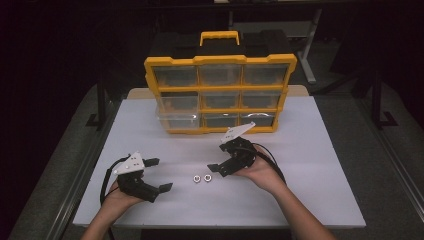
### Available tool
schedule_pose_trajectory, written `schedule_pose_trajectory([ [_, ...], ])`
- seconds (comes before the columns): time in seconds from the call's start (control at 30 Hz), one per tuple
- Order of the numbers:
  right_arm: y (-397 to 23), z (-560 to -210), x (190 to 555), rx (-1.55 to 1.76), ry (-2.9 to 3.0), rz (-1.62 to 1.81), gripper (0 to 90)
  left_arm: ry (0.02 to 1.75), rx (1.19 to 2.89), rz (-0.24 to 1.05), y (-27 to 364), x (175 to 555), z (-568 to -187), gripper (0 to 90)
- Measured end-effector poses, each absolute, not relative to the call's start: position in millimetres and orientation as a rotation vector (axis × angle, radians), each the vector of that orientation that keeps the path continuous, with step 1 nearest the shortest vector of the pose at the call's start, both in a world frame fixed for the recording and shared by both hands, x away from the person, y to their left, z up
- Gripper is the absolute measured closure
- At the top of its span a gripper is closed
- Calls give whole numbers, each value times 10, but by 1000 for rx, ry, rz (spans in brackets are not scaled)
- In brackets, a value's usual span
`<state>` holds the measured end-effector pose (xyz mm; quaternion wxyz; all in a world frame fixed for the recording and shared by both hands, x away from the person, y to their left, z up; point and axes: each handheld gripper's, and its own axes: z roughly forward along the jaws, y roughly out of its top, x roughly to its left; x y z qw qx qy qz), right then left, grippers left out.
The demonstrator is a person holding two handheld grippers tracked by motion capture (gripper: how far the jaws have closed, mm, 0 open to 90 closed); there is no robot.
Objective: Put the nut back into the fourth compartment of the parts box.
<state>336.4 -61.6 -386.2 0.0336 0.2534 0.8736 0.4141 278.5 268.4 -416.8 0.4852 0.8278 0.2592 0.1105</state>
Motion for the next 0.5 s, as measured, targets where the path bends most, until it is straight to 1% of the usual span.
schedule_pose_trajectory([
  [0.5,-412,-4071,3332,786,2765,1213,165,635,2014,268,2673,2779,-4172,8],
])
